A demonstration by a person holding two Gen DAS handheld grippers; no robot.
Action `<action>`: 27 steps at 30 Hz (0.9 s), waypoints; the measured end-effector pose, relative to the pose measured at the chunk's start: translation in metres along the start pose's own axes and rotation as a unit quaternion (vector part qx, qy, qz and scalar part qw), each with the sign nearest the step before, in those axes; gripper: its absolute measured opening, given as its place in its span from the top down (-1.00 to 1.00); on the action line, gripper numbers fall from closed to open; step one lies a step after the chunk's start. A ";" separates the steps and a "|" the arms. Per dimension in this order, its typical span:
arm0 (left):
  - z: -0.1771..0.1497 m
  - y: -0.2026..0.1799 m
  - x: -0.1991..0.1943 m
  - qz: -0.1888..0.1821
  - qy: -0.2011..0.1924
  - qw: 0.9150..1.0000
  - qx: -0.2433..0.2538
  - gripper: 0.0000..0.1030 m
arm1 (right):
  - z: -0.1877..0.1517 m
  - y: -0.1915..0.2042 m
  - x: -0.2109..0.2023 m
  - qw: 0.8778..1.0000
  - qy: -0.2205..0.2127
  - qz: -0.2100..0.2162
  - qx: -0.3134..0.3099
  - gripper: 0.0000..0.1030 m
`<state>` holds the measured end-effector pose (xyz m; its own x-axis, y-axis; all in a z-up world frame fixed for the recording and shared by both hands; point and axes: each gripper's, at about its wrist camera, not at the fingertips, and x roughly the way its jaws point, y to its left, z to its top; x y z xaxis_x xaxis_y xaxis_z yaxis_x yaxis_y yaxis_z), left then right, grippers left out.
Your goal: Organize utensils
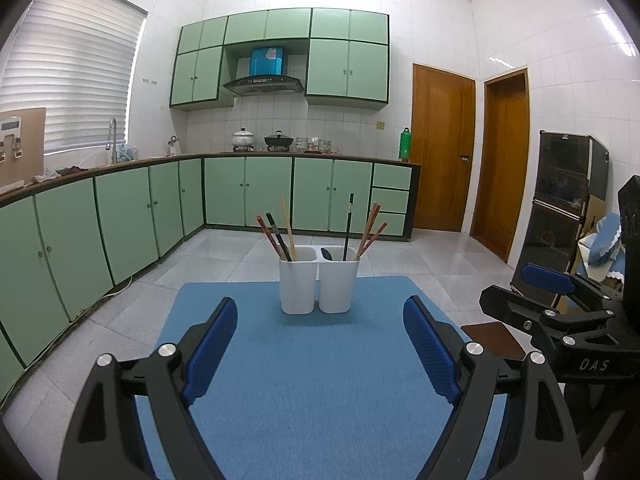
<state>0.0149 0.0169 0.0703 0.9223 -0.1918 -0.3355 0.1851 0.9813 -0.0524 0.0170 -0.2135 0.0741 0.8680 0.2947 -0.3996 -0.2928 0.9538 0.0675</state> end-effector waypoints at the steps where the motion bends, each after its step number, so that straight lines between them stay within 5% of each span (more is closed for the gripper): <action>1: 0.000 0.000 0.000 0.000 0.000 1.000 -0.001 -0.62 | 0.001 0.000 0.000 1.000 -0.001 0.000 -0.001 -0.89; 27: 0.001 0.004 -0.001 0.004 -0.003 1.000 -0.003 -0.62 | -0.001 0.006 0.002 1.000 -0.002 0.002 -0.005 -0.89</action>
<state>0.0146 0.0212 0.0713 0.9256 -0.1845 -0.3304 0.1759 0.9828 -0.0562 0.0168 -0.2073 0.0723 0.8684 0.2993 -0.3953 -0.3003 0.9519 0.0609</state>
